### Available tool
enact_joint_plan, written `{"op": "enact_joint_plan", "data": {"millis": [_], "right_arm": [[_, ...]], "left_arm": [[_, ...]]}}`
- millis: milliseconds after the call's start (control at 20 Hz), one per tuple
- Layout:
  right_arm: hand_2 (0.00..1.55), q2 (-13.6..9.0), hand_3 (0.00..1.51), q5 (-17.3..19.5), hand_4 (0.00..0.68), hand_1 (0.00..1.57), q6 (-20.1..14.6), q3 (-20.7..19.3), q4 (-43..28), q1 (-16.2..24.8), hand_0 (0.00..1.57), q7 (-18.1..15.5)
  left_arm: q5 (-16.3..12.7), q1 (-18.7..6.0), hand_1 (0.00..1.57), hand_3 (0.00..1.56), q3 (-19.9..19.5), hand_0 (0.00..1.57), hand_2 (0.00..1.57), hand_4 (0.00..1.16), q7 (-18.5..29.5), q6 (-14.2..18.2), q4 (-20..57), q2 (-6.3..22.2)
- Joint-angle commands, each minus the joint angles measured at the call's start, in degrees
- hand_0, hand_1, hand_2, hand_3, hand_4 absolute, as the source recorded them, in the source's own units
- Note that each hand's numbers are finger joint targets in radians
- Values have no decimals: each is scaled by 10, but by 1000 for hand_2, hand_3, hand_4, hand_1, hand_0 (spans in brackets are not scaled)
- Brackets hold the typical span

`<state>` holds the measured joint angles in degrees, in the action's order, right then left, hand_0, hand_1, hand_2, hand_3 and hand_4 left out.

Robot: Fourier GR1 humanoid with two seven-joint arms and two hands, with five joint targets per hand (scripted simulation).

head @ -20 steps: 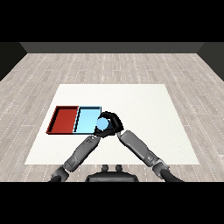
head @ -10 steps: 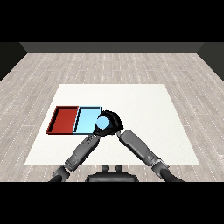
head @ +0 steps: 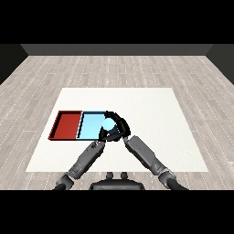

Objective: Pick the blue can and put it in the blue box

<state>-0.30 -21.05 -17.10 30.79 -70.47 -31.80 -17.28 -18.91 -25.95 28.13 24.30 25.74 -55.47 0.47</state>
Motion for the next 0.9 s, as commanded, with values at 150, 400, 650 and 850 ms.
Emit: {"op": "enact_joint_plan", "data": {"millis": [150,400,650,850], "right_arm": [[0,3,0,7,0,0,-19,29,-36,42,0,-10],[0,3,0,5,0,0,16,-17,-54,53,0,14],[0,-36,0,22,0,0,56,-48,-144,130,0,26],[0,-1,0,37,0,0,47,-81,-153,104,0,54]], "left_arm": [[7,-22,1571,1487,21,1571,1558,1136,-8,26,8,-5],[26,-28,1571,1506,-12,1571,1571,1134,-14,13,19,-5],[64,26,1571,1500,-22,1571,1571,1131,-11,13,-18,12],[67,-20,1571,1502,-67,1571,1571,1126,2,-27,45,8]]}}
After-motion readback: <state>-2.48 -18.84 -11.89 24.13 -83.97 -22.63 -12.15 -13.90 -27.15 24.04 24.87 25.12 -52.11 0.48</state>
